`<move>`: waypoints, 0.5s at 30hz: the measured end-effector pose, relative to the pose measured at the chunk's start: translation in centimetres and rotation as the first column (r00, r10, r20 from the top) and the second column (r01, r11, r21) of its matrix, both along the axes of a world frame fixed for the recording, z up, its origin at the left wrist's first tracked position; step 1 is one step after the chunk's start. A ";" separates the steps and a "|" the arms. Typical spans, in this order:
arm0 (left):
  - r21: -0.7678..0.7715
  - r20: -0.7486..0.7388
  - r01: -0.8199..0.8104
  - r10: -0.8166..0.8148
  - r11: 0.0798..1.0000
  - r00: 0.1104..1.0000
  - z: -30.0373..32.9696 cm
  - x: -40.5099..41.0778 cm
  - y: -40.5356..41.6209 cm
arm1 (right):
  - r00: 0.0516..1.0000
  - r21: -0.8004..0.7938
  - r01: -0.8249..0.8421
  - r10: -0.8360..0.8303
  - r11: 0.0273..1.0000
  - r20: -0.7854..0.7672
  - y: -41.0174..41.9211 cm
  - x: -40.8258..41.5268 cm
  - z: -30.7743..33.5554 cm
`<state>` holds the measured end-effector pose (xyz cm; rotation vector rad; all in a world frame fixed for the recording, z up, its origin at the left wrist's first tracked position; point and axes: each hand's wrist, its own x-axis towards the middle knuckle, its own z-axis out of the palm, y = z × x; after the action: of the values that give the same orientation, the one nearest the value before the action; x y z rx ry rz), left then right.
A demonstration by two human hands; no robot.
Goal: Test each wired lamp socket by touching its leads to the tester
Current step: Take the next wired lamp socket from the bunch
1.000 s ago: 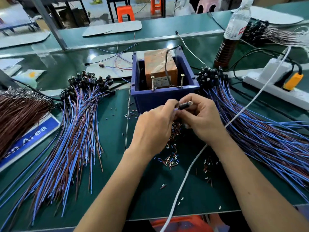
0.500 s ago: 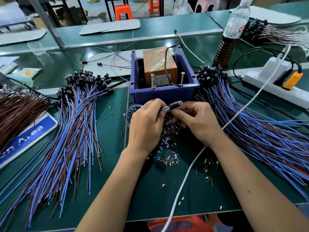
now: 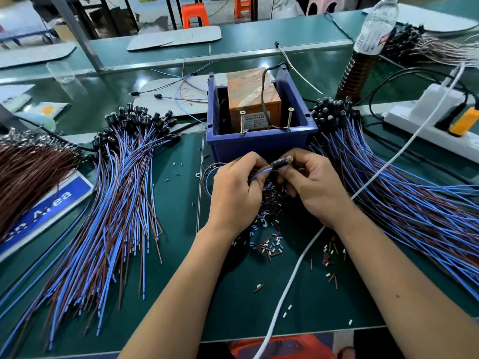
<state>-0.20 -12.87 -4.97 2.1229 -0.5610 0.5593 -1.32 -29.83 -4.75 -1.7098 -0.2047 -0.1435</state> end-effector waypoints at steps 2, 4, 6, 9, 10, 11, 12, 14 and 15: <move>-0.019 -0.005 0.003 -0.003 1.000 1.000 0.1 0.0 -0.2 | 1.000 0.000 0.016 -0.016 1.000 0.012 0.0 0.0 -0.1; -0.030 -0.015 0.012 -0.013 0.999 1.000 0.2 -0.1 -0.4 | 0.999 0.009 0.027 -0.027 1.000 0.021 -0.1 -0.2 -0.2; -0.038 -0.015 0.021 -0.022 0.999 1.000 0.3 -0.4 -0.6 | 0.999 0.026 0.033 -0.033 0.999 0.021 -0.1 -0.2 -0.3; -0.034 -0.008 0.017 -0.017 0.999 1.000 0.6 -0.5 -0.8 | 0.999 0.042 0.032 -0.033 0.999 0.032 -0.3 -0.1 -0.4; -0.028 -0.002 0.013 -0.013 1.000 1.000 0.6 -0.5 -0.8 | 0.999 0.043 0.028 -0.030 0.999 0.045 -0.4 -0.1 -0.5; -0.022 0.005 0.011 -0.011 1.000 1.000 0.6 -0.5 -0.8 | 0.998 0.041 0.024 -0.027 0.999 0.062 -0.6 0.0 -0.6; -0.016 0.015 0.011 -0.010 1.000 1.000 0.6 -0.6 -0.8 | 0.997 0.037 0.020 -0.023 0.999 0.079 -0.6 -0.1 -0.6; 0.000 0.040 0.014 -0.014 1.000 0.999 0.7 -0.6 -0.8 | 0.995 0.018 0.004 -0.005 1.000 0.101 -0.7 -0.1 -0.7; 0.009 0.048 0.016 -0.016 1.000 0.999 0.7 -0.6 -0.8 | 0.995 0.013 -0.001 0.000 1.000 0.100 -0.7 0.0 -0.7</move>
<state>-0.85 -13.65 -4.28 2.1164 -0.6076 0.6012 -1.36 -30.54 -5.48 -1.6913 -0.2782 -0.2296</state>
